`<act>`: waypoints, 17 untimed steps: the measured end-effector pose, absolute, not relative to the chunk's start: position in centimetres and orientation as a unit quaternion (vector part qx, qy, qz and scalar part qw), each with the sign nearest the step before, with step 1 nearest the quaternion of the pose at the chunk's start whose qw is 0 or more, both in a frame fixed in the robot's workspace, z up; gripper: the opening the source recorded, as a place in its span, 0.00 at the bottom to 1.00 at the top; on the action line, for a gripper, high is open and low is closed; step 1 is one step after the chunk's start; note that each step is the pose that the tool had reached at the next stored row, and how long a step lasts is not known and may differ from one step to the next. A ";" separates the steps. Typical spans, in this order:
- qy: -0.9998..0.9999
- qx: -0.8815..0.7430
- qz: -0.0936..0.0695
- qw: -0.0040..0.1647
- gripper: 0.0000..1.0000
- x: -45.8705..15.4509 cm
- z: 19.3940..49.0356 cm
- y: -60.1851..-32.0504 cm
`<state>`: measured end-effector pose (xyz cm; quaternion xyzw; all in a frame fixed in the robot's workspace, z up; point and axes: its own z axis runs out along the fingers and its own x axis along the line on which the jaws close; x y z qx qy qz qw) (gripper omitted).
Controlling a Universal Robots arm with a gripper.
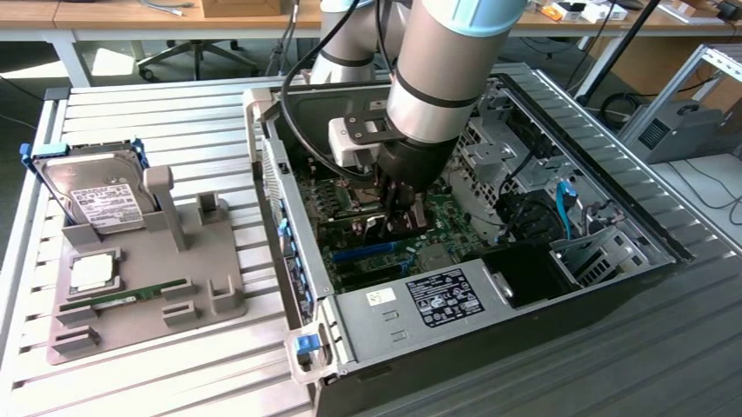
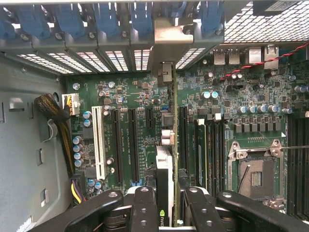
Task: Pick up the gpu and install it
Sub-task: 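Insert the gpu into the slot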
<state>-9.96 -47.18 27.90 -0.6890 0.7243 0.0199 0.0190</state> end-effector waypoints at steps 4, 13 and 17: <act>0.724 -0.689 0.024 0.015 0.27 -10.0 27.9 -47.2; 0.724 -0.689 0.024 0.015 0.27 -10.0 27.7 -47.2; 0.724 -0.689 0.025 0.013 0.27 -10.0 27.5 -47.2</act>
